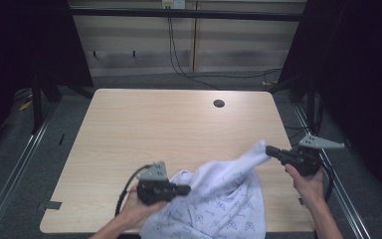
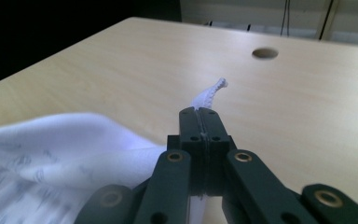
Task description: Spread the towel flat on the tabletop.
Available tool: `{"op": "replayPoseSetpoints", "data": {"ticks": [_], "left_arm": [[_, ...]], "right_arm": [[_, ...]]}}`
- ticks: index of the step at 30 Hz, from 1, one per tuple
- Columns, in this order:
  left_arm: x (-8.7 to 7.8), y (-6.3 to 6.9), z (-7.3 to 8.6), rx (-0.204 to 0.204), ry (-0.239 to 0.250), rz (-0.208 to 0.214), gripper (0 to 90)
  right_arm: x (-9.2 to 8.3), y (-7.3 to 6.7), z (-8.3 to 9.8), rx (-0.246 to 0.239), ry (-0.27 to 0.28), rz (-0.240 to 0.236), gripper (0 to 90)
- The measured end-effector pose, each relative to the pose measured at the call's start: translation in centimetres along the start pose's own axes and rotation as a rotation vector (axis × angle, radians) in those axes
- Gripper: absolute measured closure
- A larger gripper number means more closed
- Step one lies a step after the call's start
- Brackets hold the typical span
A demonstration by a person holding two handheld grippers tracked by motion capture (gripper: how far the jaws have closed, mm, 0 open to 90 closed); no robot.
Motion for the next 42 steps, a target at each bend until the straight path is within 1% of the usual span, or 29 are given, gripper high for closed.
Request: {"op": "replayPoseSetpoints", "data": {"ticks": [1,2,3,4,5,6,8,9,10,12,13,15,17,18,20,22,23,25,26,28,30,32,33,34,36,37,39,41,42], "left_arm": [[0.7,0.9,1.0,0.024,-0.06,0.018,86.1],[1.3,1.6,2.0,0.05,-0.096,0.01,85.5],[1.8,1.9,2.8,0.044,-0.143,0.035,83.8],[2.1,2.0,3.1,0.038,-0.172,0.056,80.7],[2.0,1.9,3.1,0.039,-0.181,0.066,76.1],[1.9,1.7,2.9,0.023,-0.163,0.088,71.7],[1.2,0.7,2.0,-0.01,-0.104,0.059,63.9],[0.8,0.1,1.5,-0.027,-0.072,0.058,62.5],[0.4,-0.6,1.1,-0.049,-0.038,0.034,62.3],[0.0,-2.0,0.7,-0.098,-0.007,-0.005,65.0],[0.1,-2.5,0.8,-0.105,-0.012,-0.024,66.5],[0.9,-3.0,1.4,-0.114,-0.047,-0.018,67.3],[1.9,-2.6,1.9,-0.073,-0.105,-0.026,61.6],[2.3,-2.4,2.0,-0.041,-0.131,-0.055,58.0],[2.8,-2.2,2.1,-0.04,-0.141,-0.064,53.4],[2.9,-2.0,2.2,-0.026,-0.138,-0.066,55.2],[2.9,-1.9,2.3,-0.014,-0.144,-0.073,59.0],[3.0,-1.7,2.7,0.008,-0.153,-0.092,75.3],[3.0,-1.6,2.8,0.015,-0.16,-0.088,81.7],[2.8,-1.7,2.6,0.025,-0.15,-0.093,85.4],[2.2,-2.0,2.2,-0.012,-0.121,-0.072,85.9],[1.3,-2.4,1.5,-0.019,-0.086,-0.078,86.3],[1.3,-2.4,1.5,-0.019,-0.086,-0.078,86.5],[-0.1,-3.3,0.8,-0.052,-0.03,-0.104,86.8],[-1.1,-4.3,0.4,-0.062,-0.002,-0.131,87.0],[-1.6,-4.7,0.2,-0.077,0.014,-0.142,87.4],[-3.3,-5.9,-0.6,-0.117,0.074,-0.165,87.5],[-4.7,-6.9,-1.4,-0.112,0.116,-0.206,87.6],[-5.5,-7.5,-1.9,-0.121,0.142,-0.223,87.7]], "right_arm": [[-0.3,-0.3,0.8,0.008,-0.02,-0.001,89.9],[-0.6,-0.5,1.6,0.012,-0.033,0.008,89.9],[-0.8,-0.7,2.3,0.029,-0.04,0.004,89.9],[-1.1,-0.8,3.3,0.032,-0.061,0.013,89.9],[-1.3,-0.9,4.0,0.035,-0.068,0.018,89.9],[-1.5,-0.9,4.5,0.05,-0.06,0.015,89.9],[-1.9,-0.7,5.4,0.067,-0.056,0.02,89.9],[-1.9,-0.6,5.6,0.079,-0.056,0.023,89.9],[-1.9,-0.5,5.7,0.085,-0.053,0.021,89.9],[-1.6,-0.3,5.7,0.082,-0.058,0.023,89.9],[-1.4,-0.4,5.7,0.085,-0.058,0.018,89.9],[-1.1,-0.5,5.5,0.079,-0.063,0.015,89.9],[-0.7,-0.7,5.4,0.073,-0.068,0.007,89.9],[-0.6,-0.7,5.4,0.07,-0.07,0.004,89.9],[-0.3,-0.8,5.3,0.064,-0.077,-0.002,89.9],[-0.2,-0.9,5.3,0.067,-0.079,-0.004,89.9],[-0.2,-0.9,5.3,0.062,-0.08,-0.004,89.9],[-0.2,-0.8,5.3,0.067,-0.08,-0.003,89.9],[-0.2,-0.8,5.3,0.068,-0.08,-0.003,89.9],[-0.2,-0.6,5.3,0.066,-0.075,-0.003,89.9],[-0.4,-0.6,5.3,0.067,-0.073,-0.002,89.9],[-0.5,-0.5,5.2,0.068,-0.064,-0.002,89.9],[-0.6,-0.5,5.1,0.071,-0.058,-0.002,89.9],[-0.7,-0.4,4.9,0.071,-0.048,-0.004,89.9],[-0.6,-0.4,4.5,0.068,-0.045,-0.002,89.9],[-0.5,-0.4,4.4,0.063,-0.042,-0.004,89.9],[-0.5,-0.6,3.9,0.052,-0.039,-0.002,89.9],[-0.7,-0.8,2.9,0.038,-0.021,0.0,89.9],[-0.7,-0.8,2.5,0.034,-0.013,0.0,90.0]]}}
Point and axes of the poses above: each handheld gripper's, and its own axes: x roughly forward along the jaws, z roughly out of its underside, y roughly to its right, the point moved 3 cm from there along x, roughly forward along the jaws, and after that the axes turned 13 degrees about -z, right-handed, at the moved point
